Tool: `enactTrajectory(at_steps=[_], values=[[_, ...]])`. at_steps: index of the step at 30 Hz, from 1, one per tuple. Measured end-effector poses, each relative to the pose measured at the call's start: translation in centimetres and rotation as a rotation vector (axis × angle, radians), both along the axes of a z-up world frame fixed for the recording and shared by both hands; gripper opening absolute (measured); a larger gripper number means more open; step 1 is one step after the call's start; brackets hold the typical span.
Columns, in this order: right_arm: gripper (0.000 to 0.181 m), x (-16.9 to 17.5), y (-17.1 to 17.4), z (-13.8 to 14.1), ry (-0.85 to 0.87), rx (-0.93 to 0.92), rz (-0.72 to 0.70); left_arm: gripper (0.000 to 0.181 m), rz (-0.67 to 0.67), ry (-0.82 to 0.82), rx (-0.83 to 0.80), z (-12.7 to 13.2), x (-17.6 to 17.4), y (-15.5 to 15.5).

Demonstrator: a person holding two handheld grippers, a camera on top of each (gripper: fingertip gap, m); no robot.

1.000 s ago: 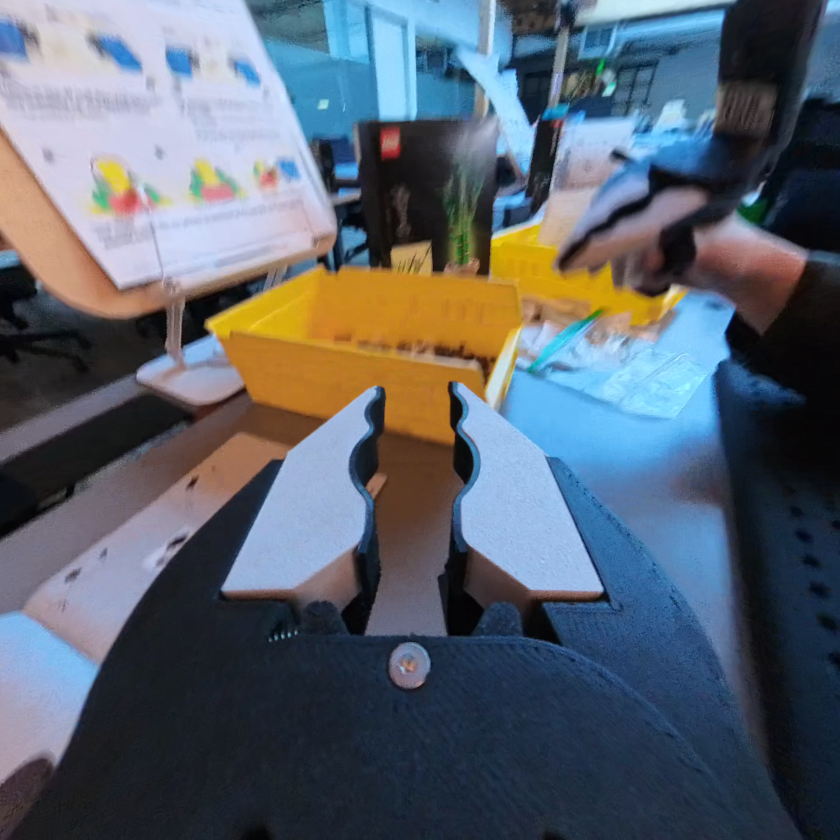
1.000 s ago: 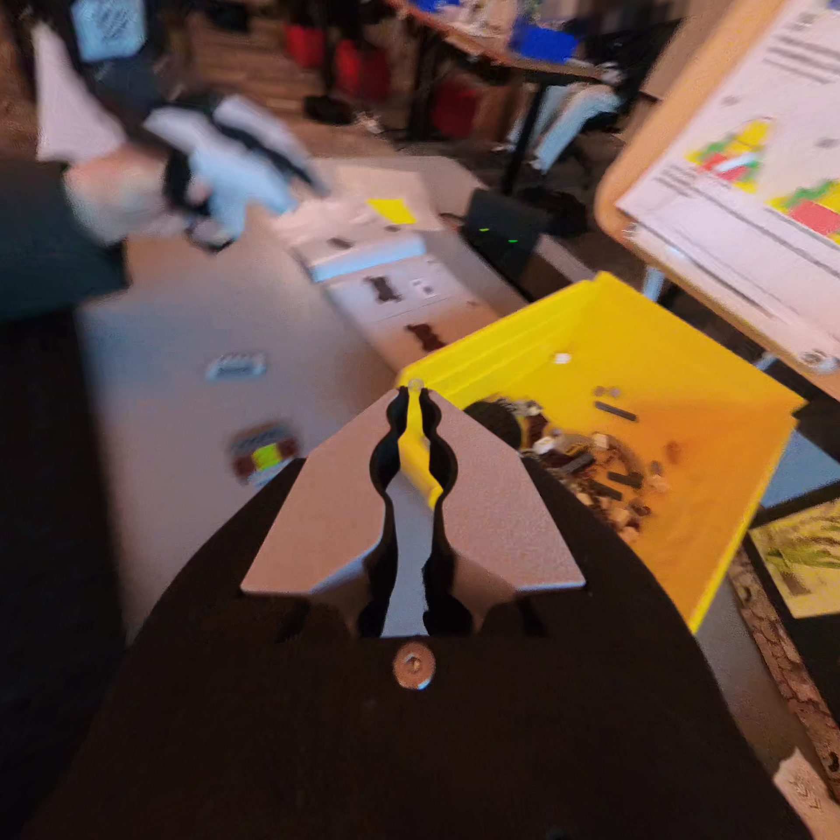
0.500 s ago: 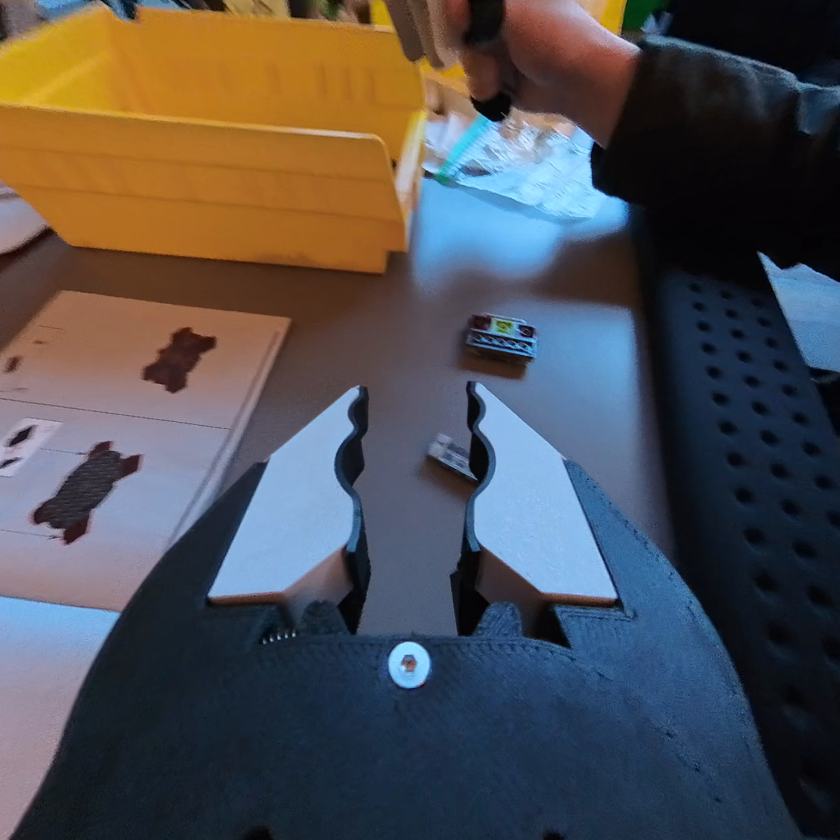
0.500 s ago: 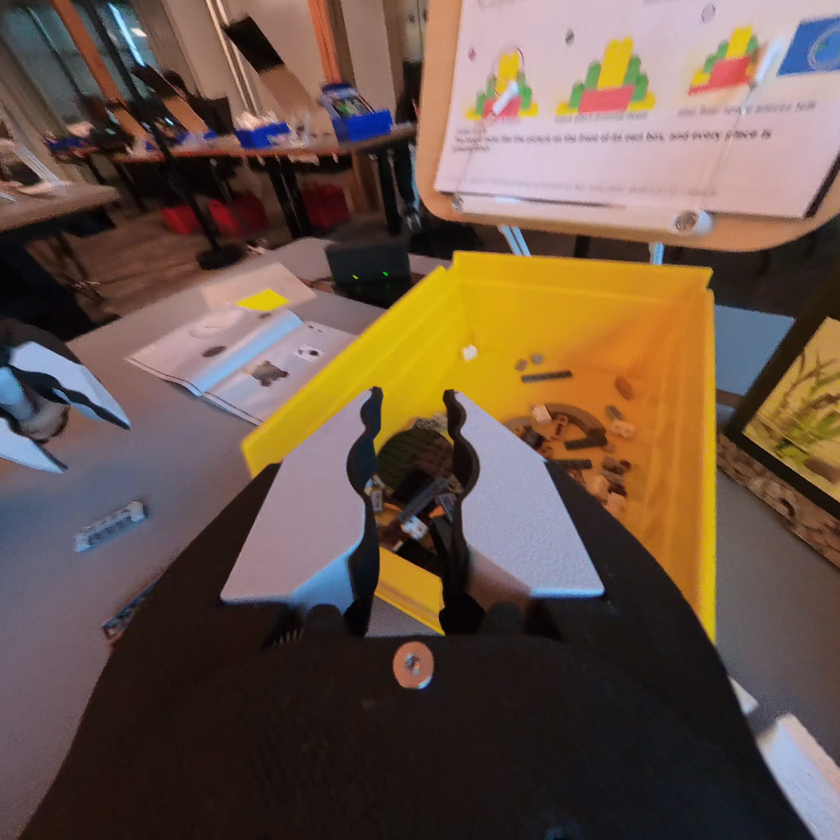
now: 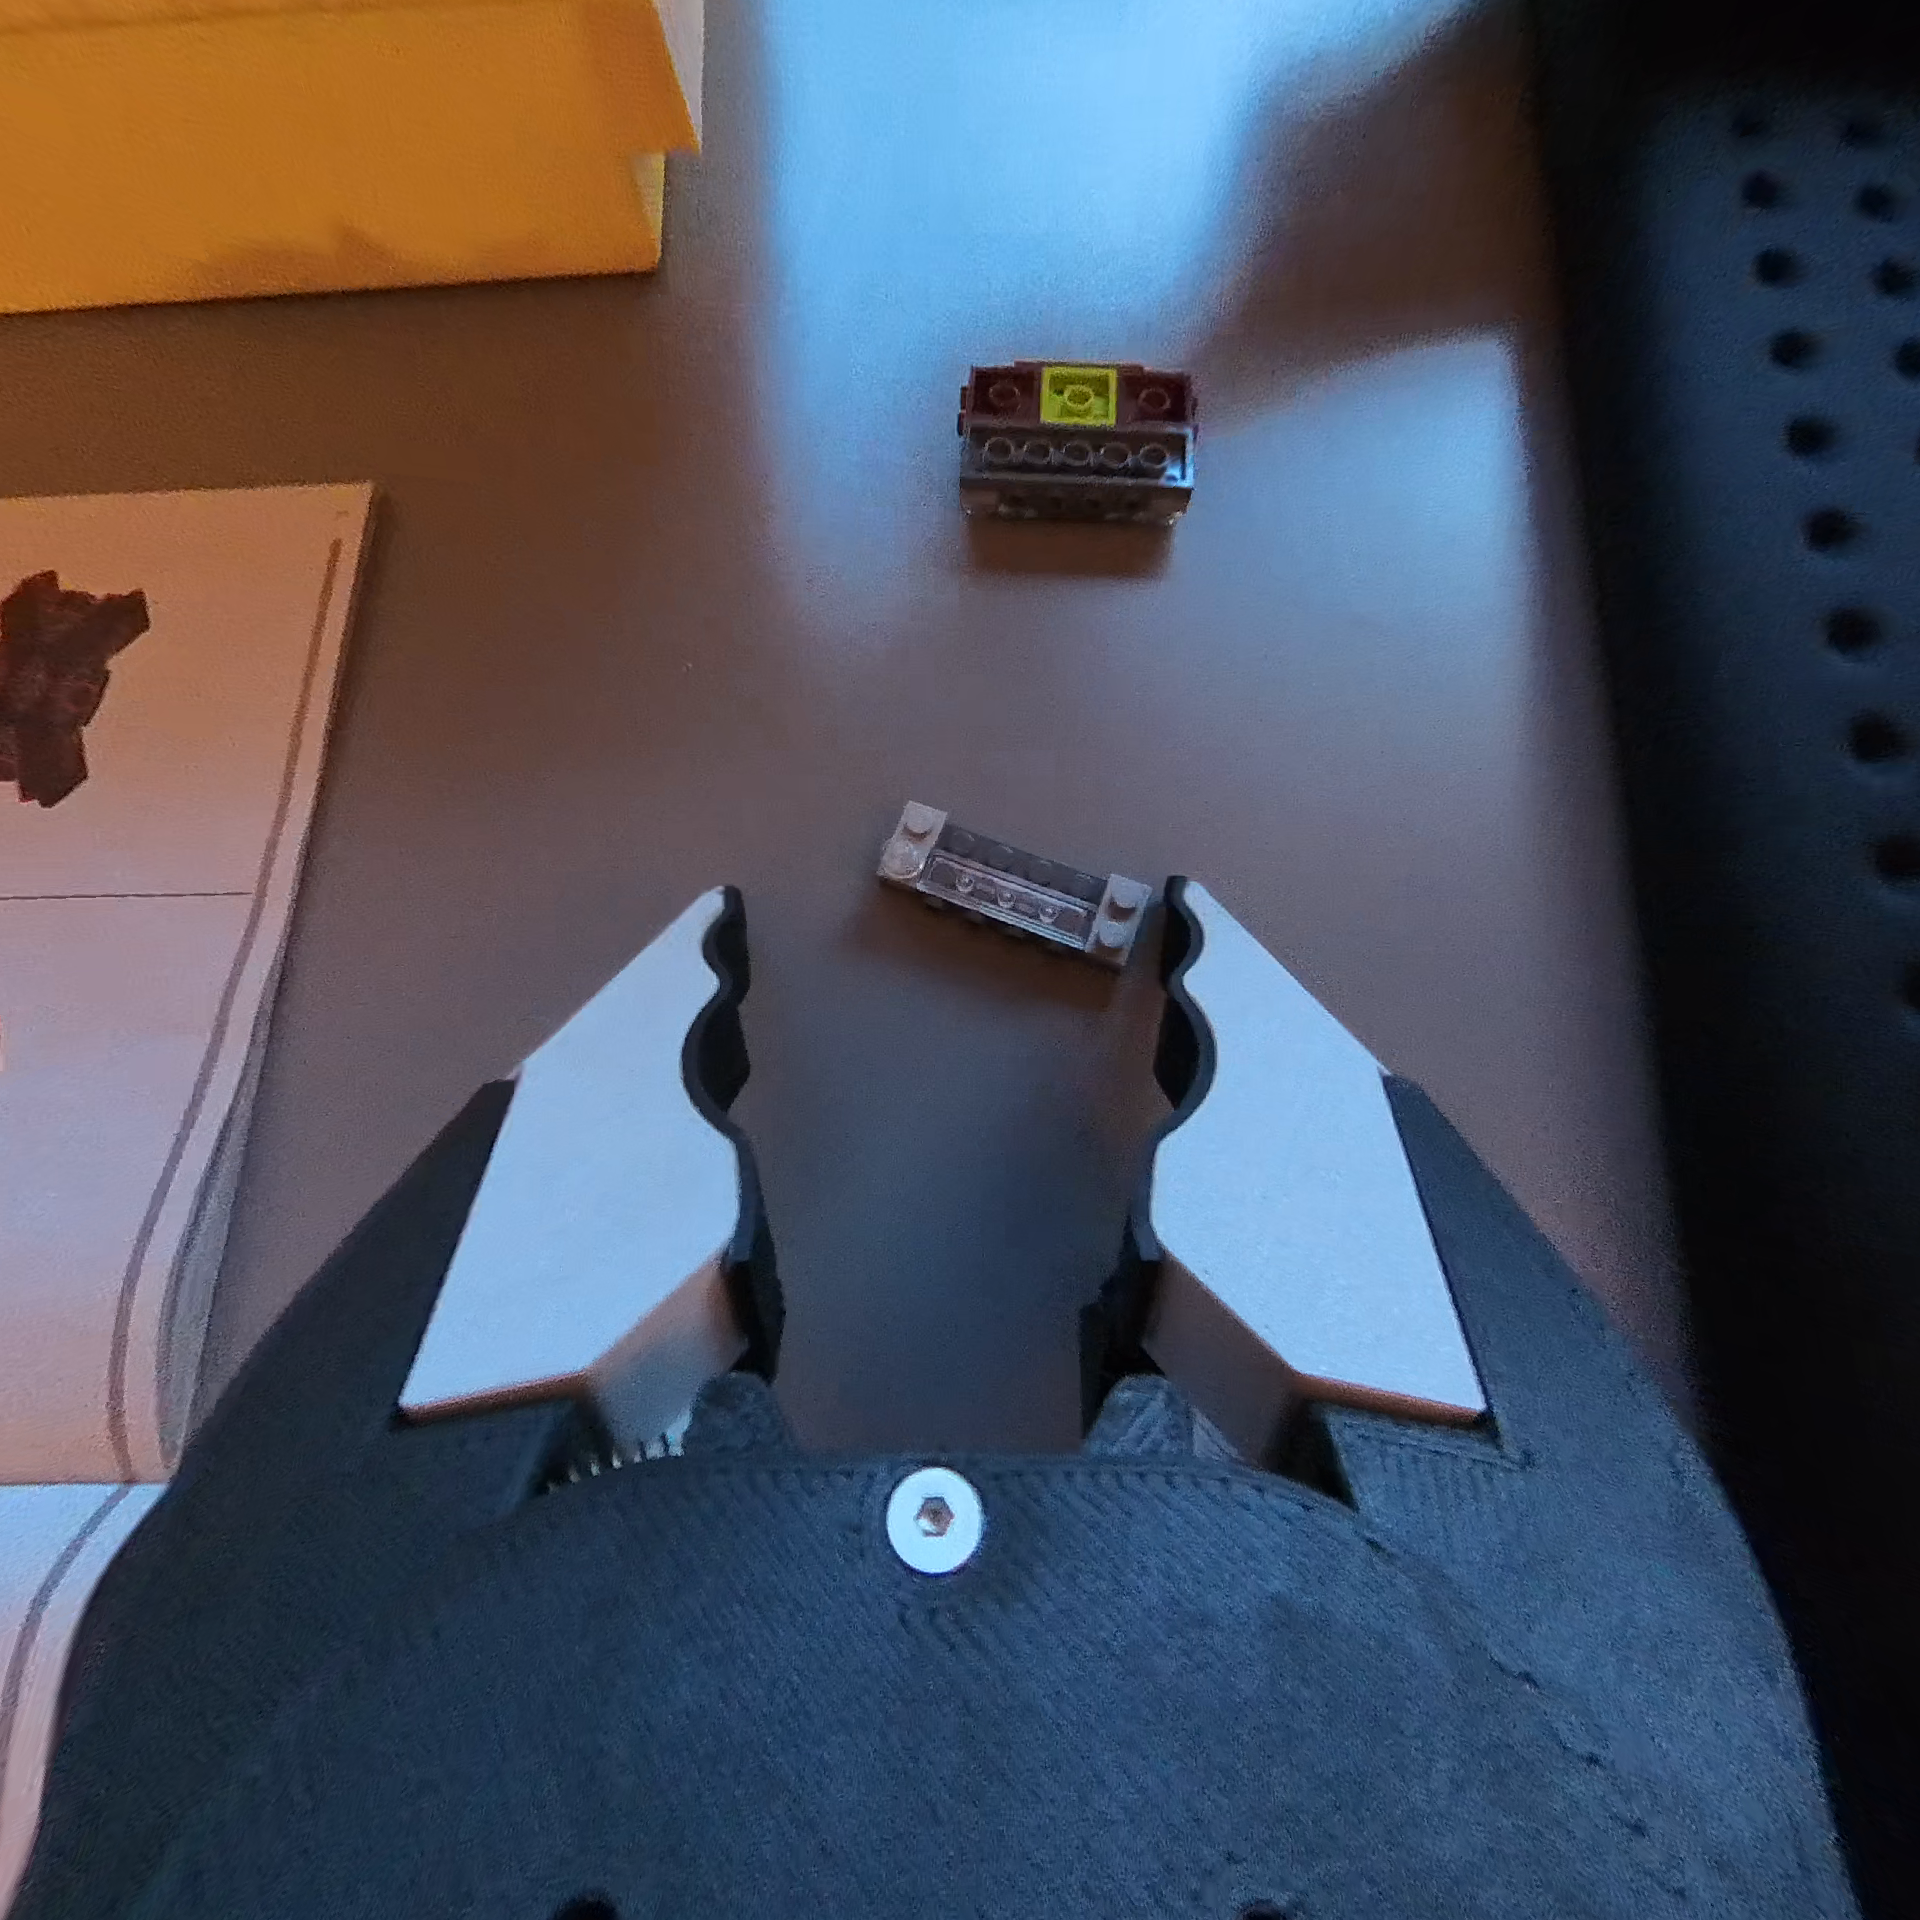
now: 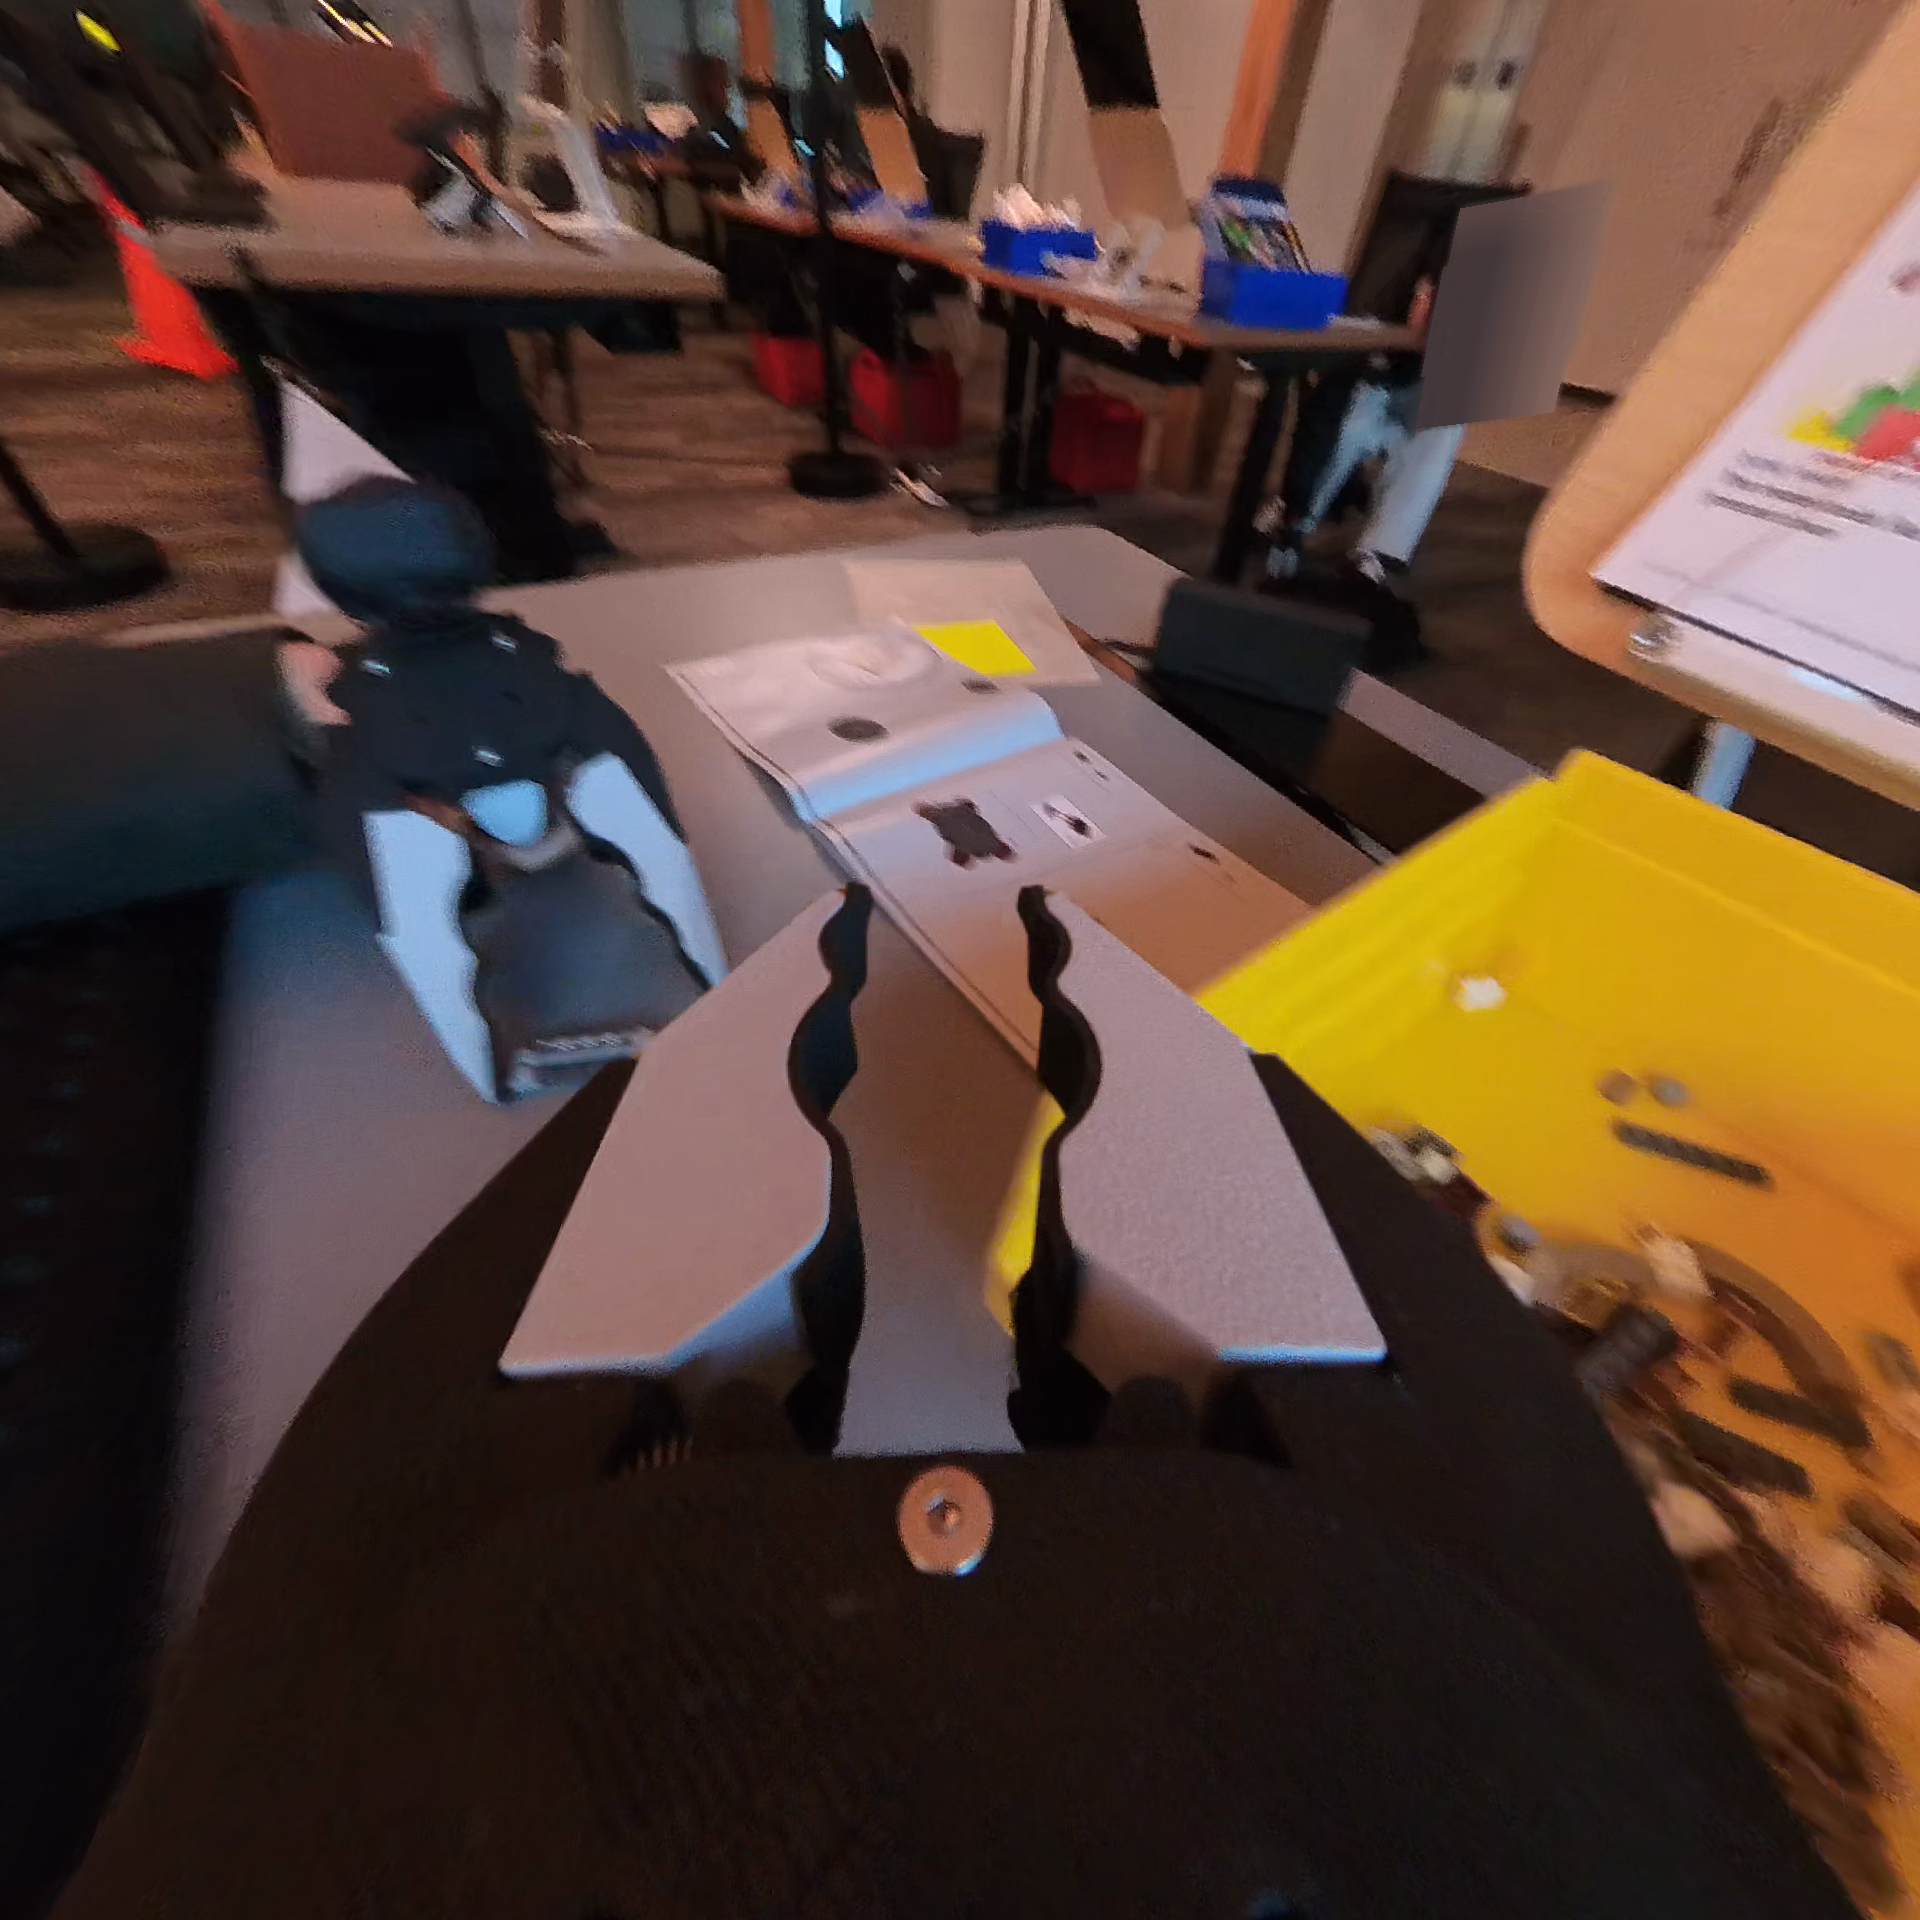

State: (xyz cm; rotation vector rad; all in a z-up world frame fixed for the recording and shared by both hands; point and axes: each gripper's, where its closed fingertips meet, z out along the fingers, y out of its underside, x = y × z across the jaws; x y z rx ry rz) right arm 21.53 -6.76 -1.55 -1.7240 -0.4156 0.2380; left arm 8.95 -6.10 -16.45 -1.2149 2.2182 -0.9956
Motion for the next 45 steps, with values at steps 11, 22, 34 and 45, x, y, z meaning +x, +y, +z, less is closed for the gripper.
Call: enactTrajectory(at_steps=[11,22,34,45], values=[[0.029,-9.1,0.1,-5.5,0.0,-0.26,0.183,0.05,-0.057,-0.088,0.091,0.5,0.9,-0.7],[0.039,-11.4,0.6,-7.2,0.432,-0.465,0.281,0.05,-0.018,-0.44,0.258,7.3,1.8,-1.3],[0.003,-10.3,0.3,-2.8,0.74,-0.337,0.38,0.048,0.058,-0.449,-0.281,10.9,1.7,-1.2],[0.003,-10.5,0.2,-1.7,0.677,-0.217,0.406,0.027,-0.016,-0.308,-0.834,12.5,1.7,-2.0]])
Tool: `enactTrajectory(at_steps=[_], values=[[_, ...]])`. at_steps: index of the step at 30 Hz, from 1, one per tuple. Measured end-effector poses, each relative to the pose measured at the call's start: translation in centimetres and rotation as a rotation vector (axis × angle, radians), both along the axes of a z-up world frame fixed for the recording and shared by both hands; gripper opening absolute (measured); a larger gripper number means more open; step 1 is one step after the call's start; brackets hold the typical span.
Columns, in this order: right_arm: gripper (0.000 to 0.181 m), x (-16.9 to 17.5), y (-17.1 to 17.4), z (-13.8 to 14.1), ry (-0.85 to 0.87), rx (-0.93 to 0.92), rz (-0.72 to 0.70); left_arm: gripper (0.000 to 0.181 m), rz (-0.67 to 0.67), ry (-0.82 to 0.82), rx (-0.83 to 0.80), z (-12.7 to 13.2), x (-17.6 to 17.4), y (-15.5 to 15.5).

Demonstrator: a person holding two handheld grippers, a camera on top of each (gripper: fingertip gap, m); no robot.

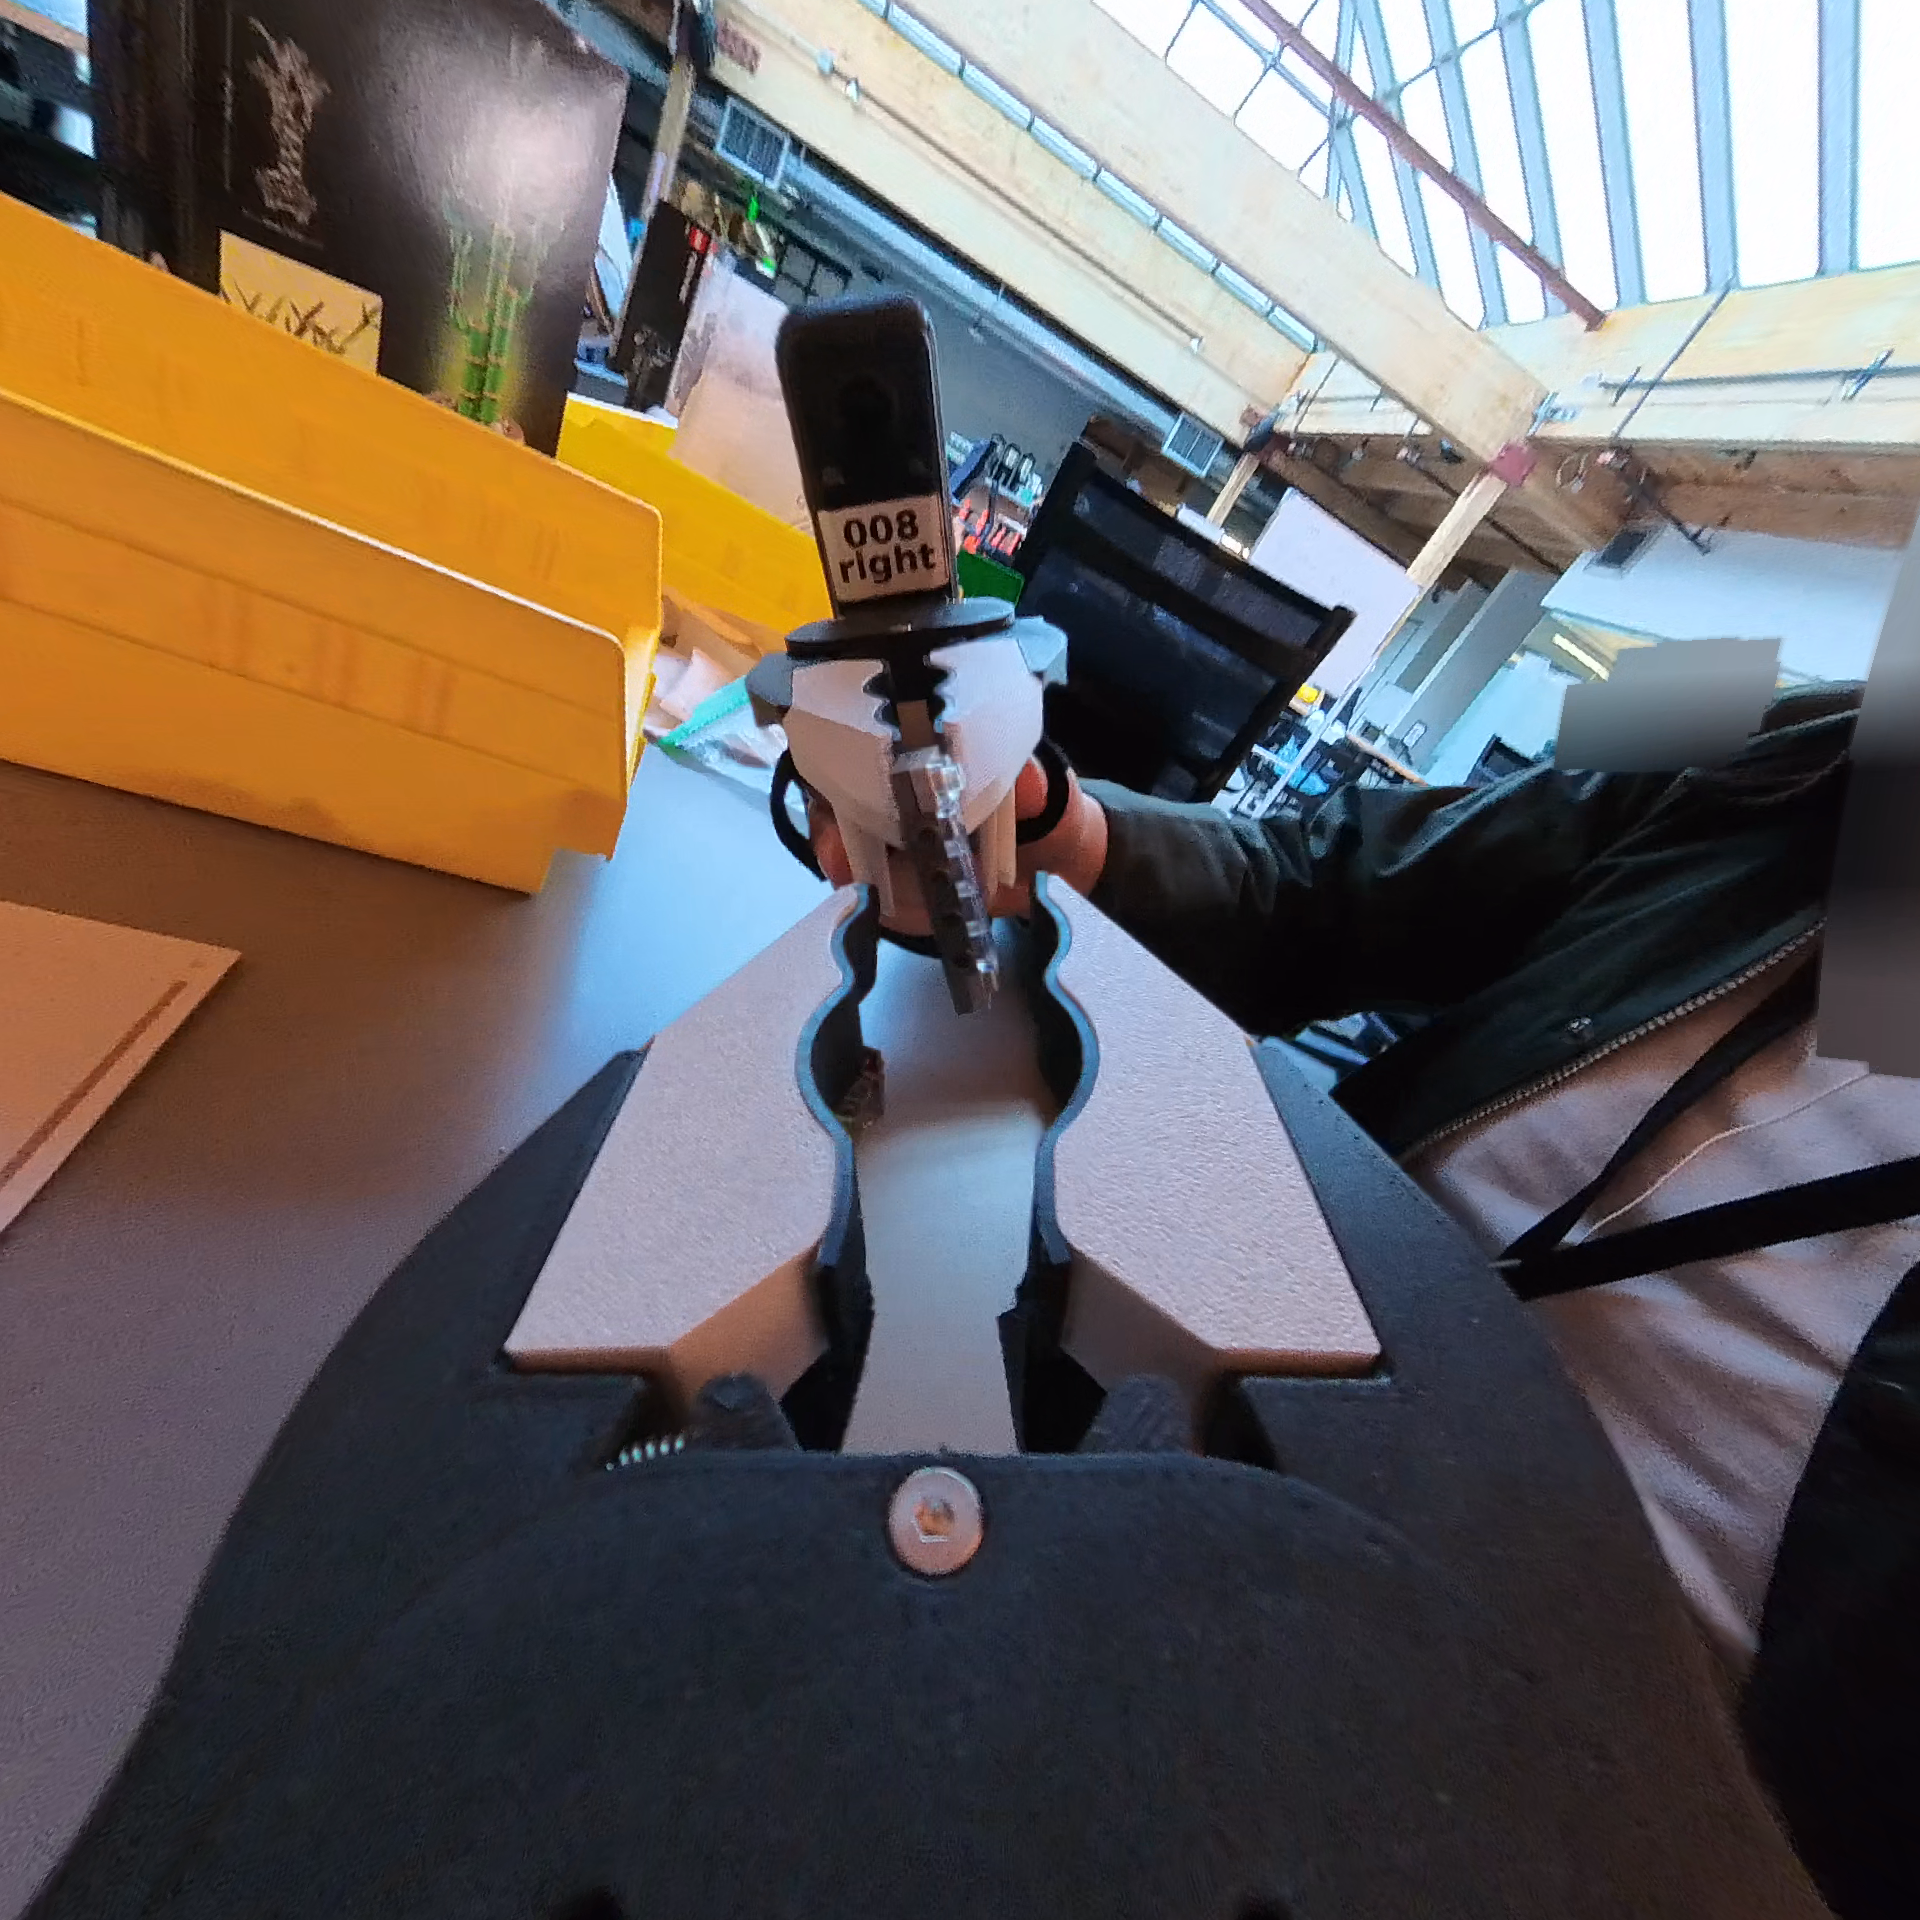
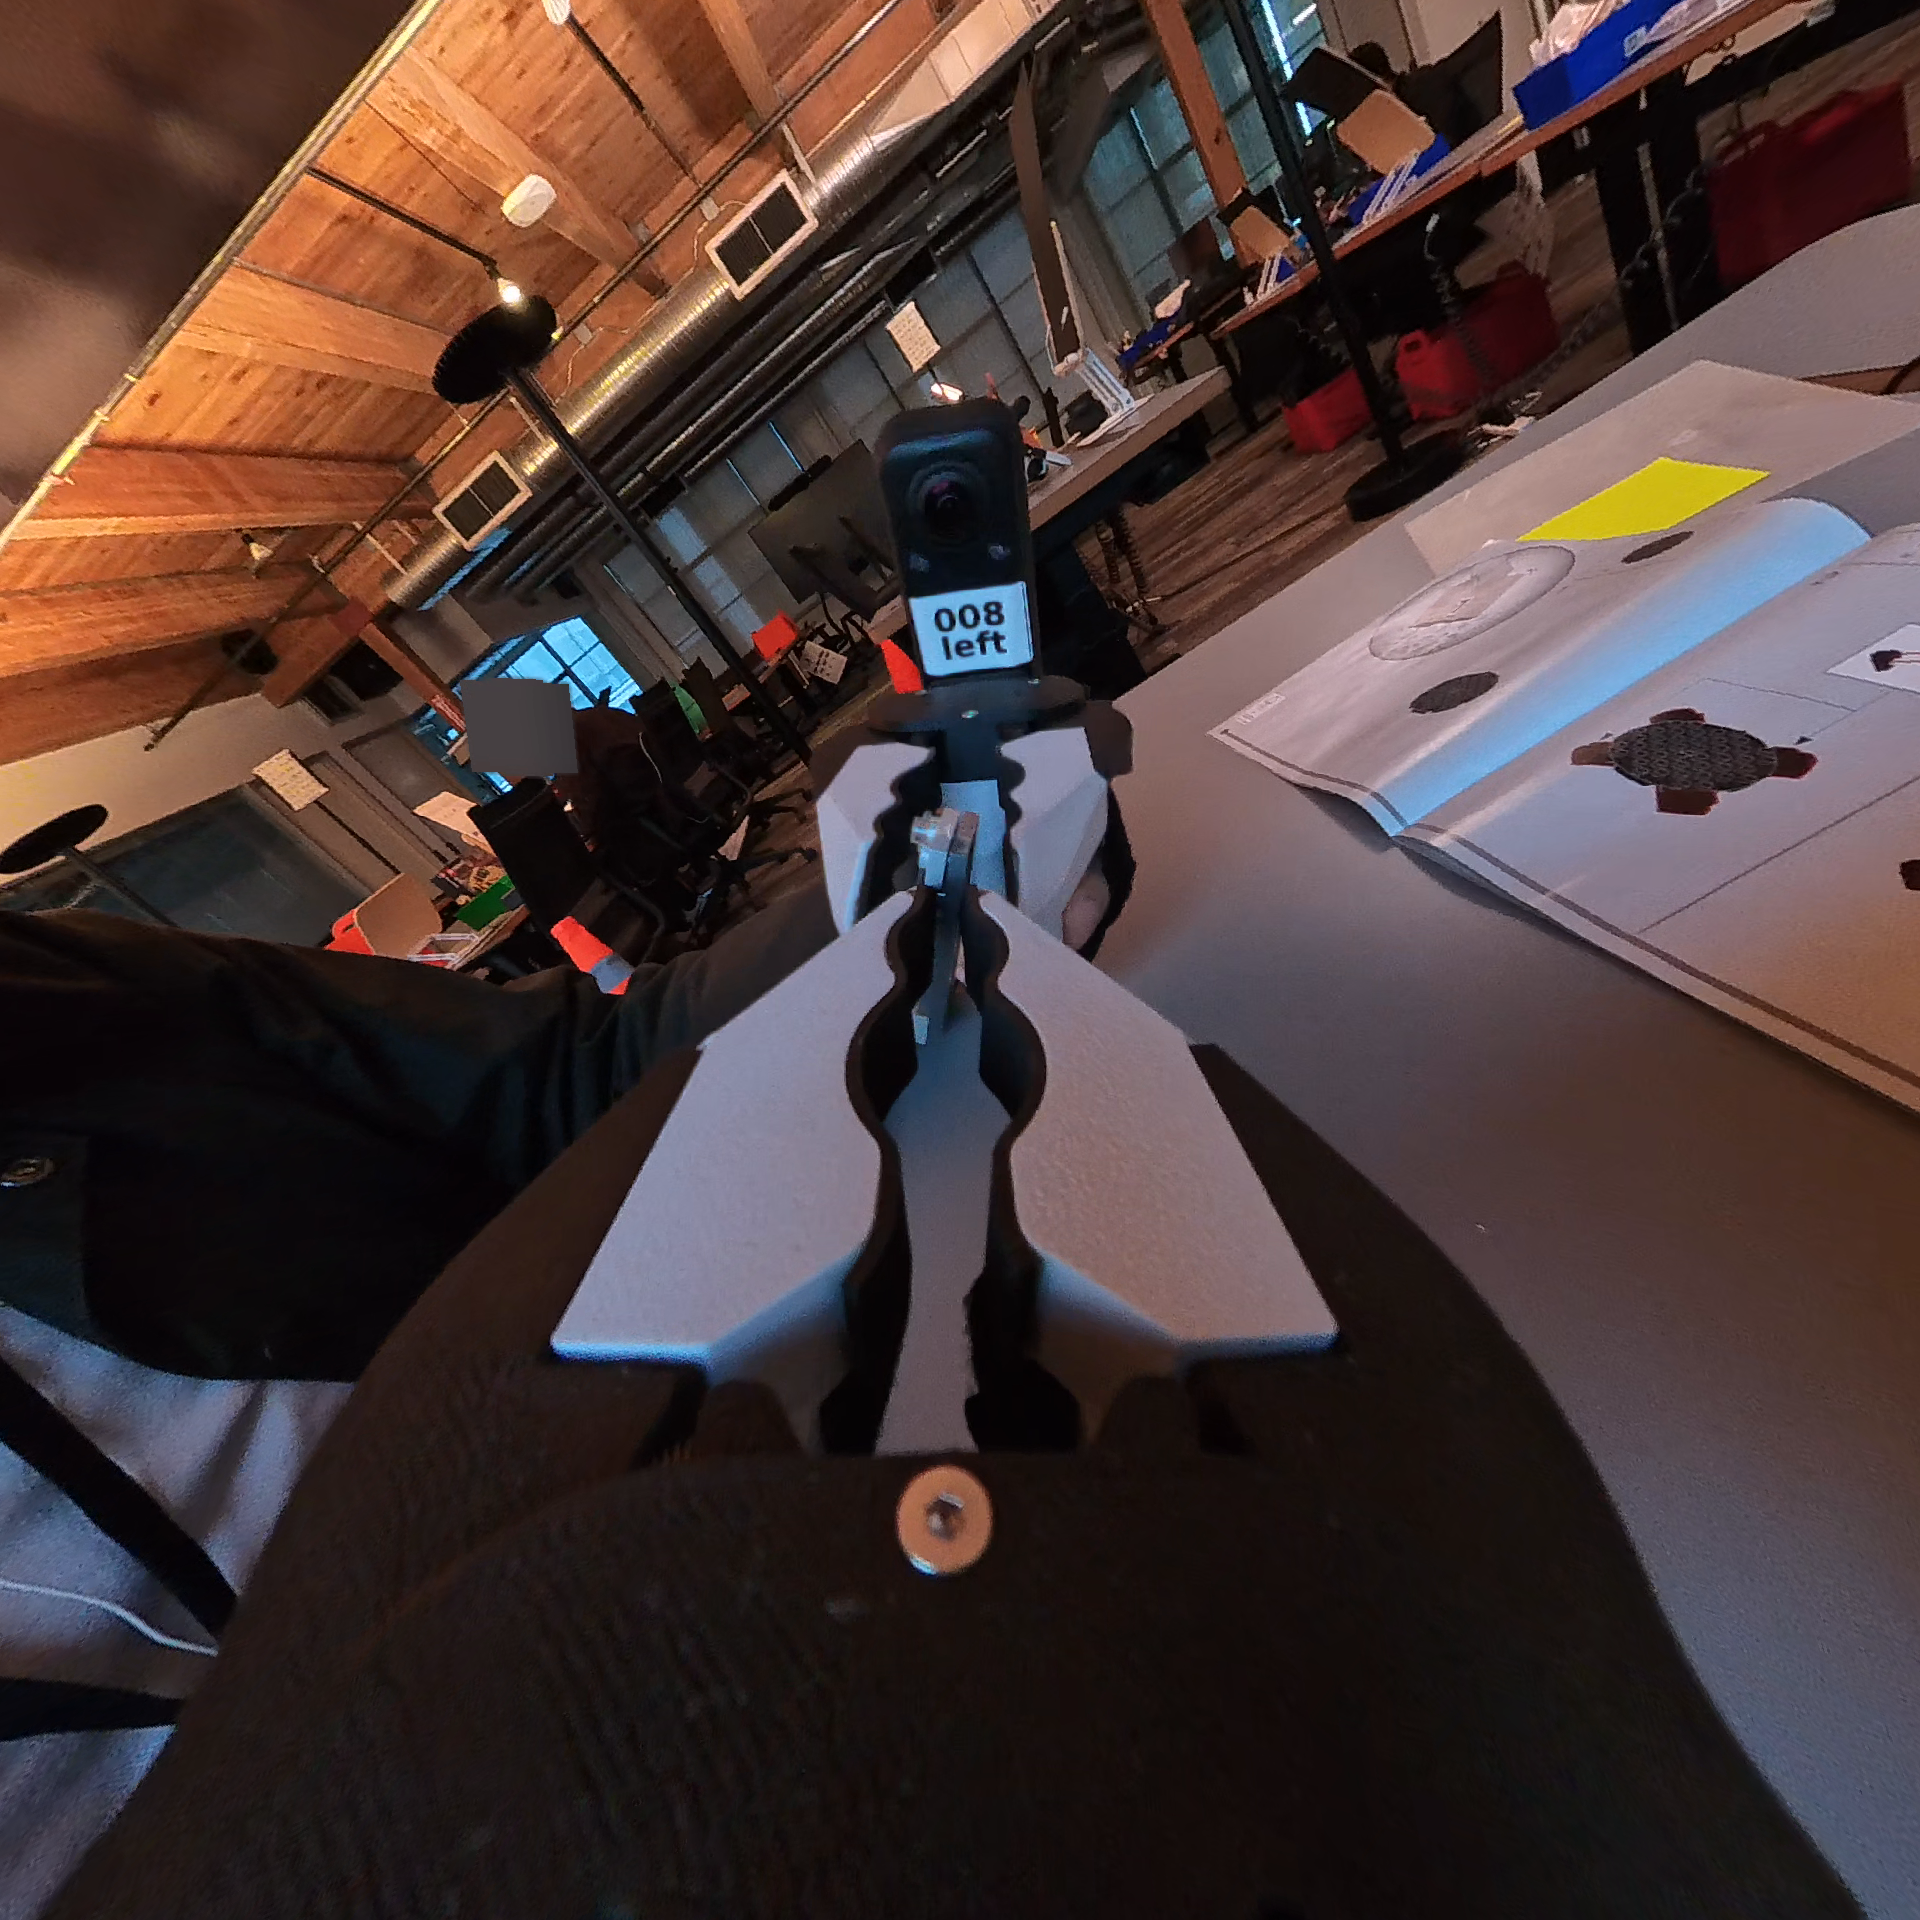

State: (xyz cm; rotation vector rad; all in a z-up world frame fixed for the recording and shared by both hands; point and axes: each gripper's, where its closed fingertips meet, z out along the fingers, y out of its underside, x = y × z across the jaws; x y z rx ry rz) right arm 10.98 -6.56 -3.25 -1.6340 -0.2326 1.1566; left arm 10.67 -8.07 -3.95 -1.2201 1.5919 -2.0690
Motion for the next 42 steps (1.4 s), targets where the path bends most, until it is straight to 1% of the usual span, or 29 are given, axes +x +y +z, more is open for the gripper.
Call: enactTrajectory(at_steps=[1,2,5,6,7,8,9,11,13,15,17,19,22,29,33,37,42], values=[[0.003,-0.1,0.0,-0.2,-0.008,-0.003,0.002,0.023,-0.008,0.002,0.021,-0.3,0.1,-0.3],[0.003,-0.1,0.0,-0.2,-0.012,0.0,0.004,0.011,-0.011,-0.003,0.044,-0.6,0.1,-0.5],[0.003,0.1,0.2,-0.3,-0.025,0.01,-0.011,0.008,0.022,-0.01,0.079,-0.8,0.4,-0.1],[0.004,0.4,0.4,-0.6,-0.057,0.011,-0.039,0.007,0.05,0.002,0.087,-0.9,0.6,0.4],[0.008,1.0,0.8,-0.7,-0.122,0.035,-0.096,0.007,0.094,0.015,0.095,-1.0,0.8,1.1],[0.019,1.9,1.2,-0.7,-0.222,0.082,-0.176,0.007,0.149,0.028,0.117,-1.0,1.0,2.0],[0.025,2.8,1.4,-0.5,-0.351,0.144,-0.259,0.007,0.217,0.044,0.162,-1.2,1.1,2.9],[0.025,4.0,1.5,-0.3,-0.65,0.267,-0.395,0.008,0.369,0.081,0.288,-1.6,1.4,4.9],[0.024,4.1,1.6,0.0,-0.896,0.37,-0.496,0.008,0.502,0.146,0.397,-2.2,1.6,6.5],[0.019,3.5,1.9,0.2,-1.056,0.445,-0.548,0.008,0.555,0.21,0.462,-3.0,1.7,6.9],[0.019,3.2,2.4,0.2,-1.154,0.478,-0.593,0.008,0.566,0.262,0.499,-3.7,1.9,6.6],[0.019,2.9,2.9,-0.2,-1.182,0.468,-0.593,0.008,0.571,0.299,0.544,-4.4,2.0,6.3],[0.014,2.5,3.2,-1.2,-1.146,0.427,-0.551,0.008,0.564,0.314,0.584,-4.8,2.3,5.6],[0.012,2.3,3.5,-1.7,-1.084,0.38,-0.523,0.008,0.551,0.31,0.599,-4.9,2.5,5.0],[0.011,2.3,3.7,-2.3,-1.083,0.353,-0.51,0.008,0.552,0.303,0.613,-4.8,2.6,4.8],[0.007,2.3,3.8,-2.3,-1.079,0.35,-0.519,0.008,0.556,0.297,0.634,-4.7,2.6,4.7],[0.005,2.3,3.9,-2.5,-1.083,0.338,-0.517,0.008,0.558,0.307,0.634,-4.9,2.6,4.6]])
